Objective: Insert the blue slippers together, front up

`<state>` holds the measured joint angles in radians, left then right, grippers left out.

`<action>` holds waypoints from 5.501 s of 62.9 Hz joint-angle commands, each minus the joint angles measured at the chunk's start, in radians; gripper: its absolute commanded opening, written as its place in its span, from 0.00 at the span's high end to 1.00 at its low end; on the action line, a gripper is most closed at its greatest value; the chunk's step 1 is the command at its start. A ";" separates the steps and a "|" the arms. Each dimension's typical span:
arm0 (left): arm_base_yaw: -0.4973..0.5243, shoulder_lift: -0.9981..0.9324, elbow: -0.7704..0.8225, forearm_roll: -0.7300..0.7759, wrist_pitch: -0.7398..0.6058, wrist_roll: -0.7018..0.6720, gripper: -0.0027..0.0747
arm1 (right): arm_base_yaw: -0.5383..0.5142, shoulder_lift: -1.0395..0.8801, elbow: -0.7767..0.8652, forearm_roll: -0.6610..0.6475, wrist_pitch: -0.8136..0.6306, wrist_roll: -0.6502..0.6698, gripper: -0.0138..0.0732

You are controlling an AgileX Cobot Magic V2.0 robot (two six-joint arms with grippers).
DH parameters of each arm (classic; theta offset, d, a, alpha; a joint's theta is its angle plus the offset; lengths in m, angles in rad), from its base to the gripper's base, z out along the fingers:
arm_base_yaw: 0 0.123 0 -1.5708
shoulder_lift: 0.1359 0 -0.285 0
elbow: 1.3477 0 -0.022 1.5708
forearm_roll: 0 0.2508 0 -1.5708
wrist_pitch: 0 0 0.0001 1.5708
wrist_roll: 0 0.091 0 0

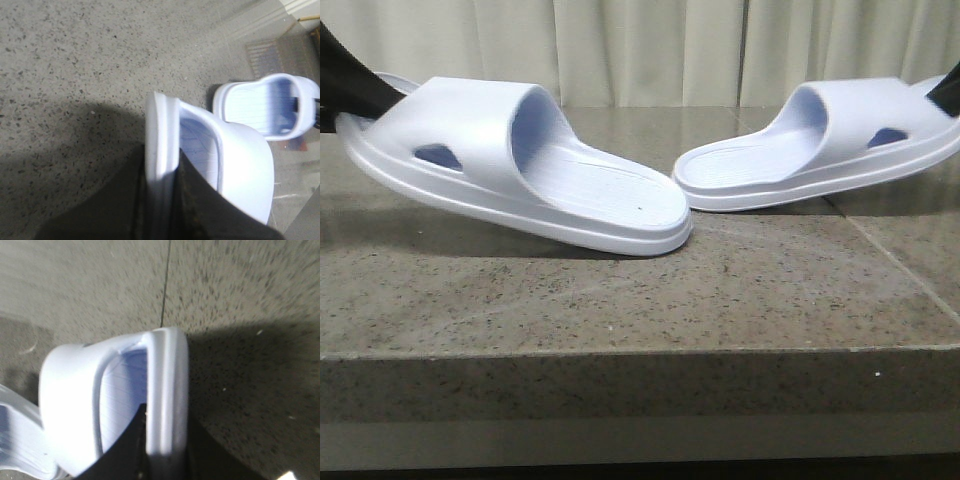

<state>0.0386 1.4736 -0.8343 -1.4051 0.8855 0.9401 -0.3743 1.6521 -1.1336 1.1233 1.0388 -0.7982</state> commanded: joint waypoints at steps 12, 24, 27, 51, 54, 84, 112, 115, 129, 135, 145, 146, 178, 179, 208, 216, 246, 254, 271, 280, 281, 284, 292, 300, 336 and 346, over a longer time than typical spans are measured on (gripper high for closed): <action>-0.111 0.038 -0.022 -0.218 -0.087 0.055 0.99 | -0.106 -0.219 0.042 0.077 0.138 -0.001 0.98; -0.199 0.056 -0.022 -0.258 -0.220 0.072 0.99 | -0.079 -0.245 0.111 0.158 0.130 -0.001 0.98; -0.210 0.058 -0.022 -0.258 -0.223 0.074 0.99 | -0.061 -0.245 0.123 0.159 0.109 -0.002 0.98; -0.218 0.058 -0.022 -0.258 -0.219 0.074 0.99 | 0.199 -0.241 0.203 0.165 -0.163 -0.006 0.98; -0.218 0.058 -0.022 -0.258 -0.212 0.074 0.99 | 0.244 -0.238 0.212 0.174 -0.199 -0.006 0.98; -0.218 0.065 -0.022 -0.256 -0.186 0.075 0.99 | 0.727 -0.090 0.210 0.332 -0.470 -0.008 0.98; -0.218 0.065 -0.022 -0.256 -0.168 0.075 0.99 | 0.742 -0.086 0.207 0.329 -0.513 -0.014 0.98; -0.218 0.065 -0.022 -0.256 -0.168 0.075 0.99 | 0.734 -0.094 0.207 0.310 -0.529 -0.014 0.97; -0.218 0.065 -0.022 -0.263 -0.168 0.075 0.99 | 0.639 -0.157 0.207 0.206 -0.524 -0.014 0.74; -0.218 0.065 -0.022 -0.265 -0.168 0.075 0.99 | 0.567 -0.200 0.207 0.171 -0.476 -0.014 0.55; -0.218 0.065 -0.022 -0.269 -0.170 0.075 0.99 | 0.411 -0.267 0.207 0.108 -0.396 -0.014 0.36; -0.218 0.065 -0.022 -0.273 -0.171 0.075 0.99 | 0.384 -0.272 0.207 0.097 -0.387 -0.014 0.35; -0.247 0.068 -0.022 -0.354 -0.186 0.078 0.99 | 0.082 -0.319 0.207 0.062 -0.214 -0.024 0.35; -0.251 0.068 -0.022 -0.354 -0.186 0.078 0.99 | 0.082 -0.319 0.207 0.062 -0.214 -0.025 0.35; -0.284 0.068 -0.022 -0.280 -0.205 0.105 0.77 | 0.082 -0.319 0.207 0.061 -0.210 -0.028 0.35; -0.284 0.068 -0.022 -0.271 -0.202 0.105 0.49 | 0.082 -0.319 0.207 0.061 -0.210 -0.031 0.35; -0.174 -0.099 -0.128 0.342 -0.198 -0.233 0.39 | 0.106 -0.503 0.184 -0.181 -0.185 0.077 0.35; -0.154 -0.192 -0.201 0.777 -0.147 -0.498 0.39 | 0.197 -0.578 0.135 -0.396 -0.172 0.239 0.35; -0.154 -0.405 -0.240 1.292 0.005 -0.850 0.39 | 0.402 -0.725 0.099 -0.840 -0.075 0.576 0.35; -0.154 -0.525 -0.197 1.317 0.026 -0.873 0.39 | 0.422 -0.797 0.120 -0.887 0.025 0.646 0.36; -0.154 -0.538 -0.190 1.317 0.026 -0.876 0.40 | 0.422 -0.807 0.122 -0.887 0.033 0.648 0.36; -0.154 -0.584 -0.162 1.317 0.029 -0.875 0.39 | 0.422 -0.842 0.143 -0.889 0.048 0.652 0.37; -0.154 -0.709 -0.083 1.334 0.068 -0.876 0.40 | 0.422 -0.959 0.223 -0.903 0.072 0.664 0.41; -0.154 -0.813 -0.033 1.373 0.111 -0.901 0.39 | 0.422 -1.048 0.265 -0.952 0.126 0.697 0.43; -0.154 -0.915 0.025 1.384 0.102 -0.919 0.40 | 0.422 -1.174 0.272 -0.983 0.121 0.713 0.43; -0.154 -0.915 0.025 1.381 0.100 -0.919 0.48 | 0.422 -1.174 0.272 -0.983 0.120 0.713 0.49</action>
<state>-0.1149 0.5545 -0.7856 -0.0128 1.0555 0.0327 0.0466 0.4719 -0.8399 0.1435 1.2203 -0.0844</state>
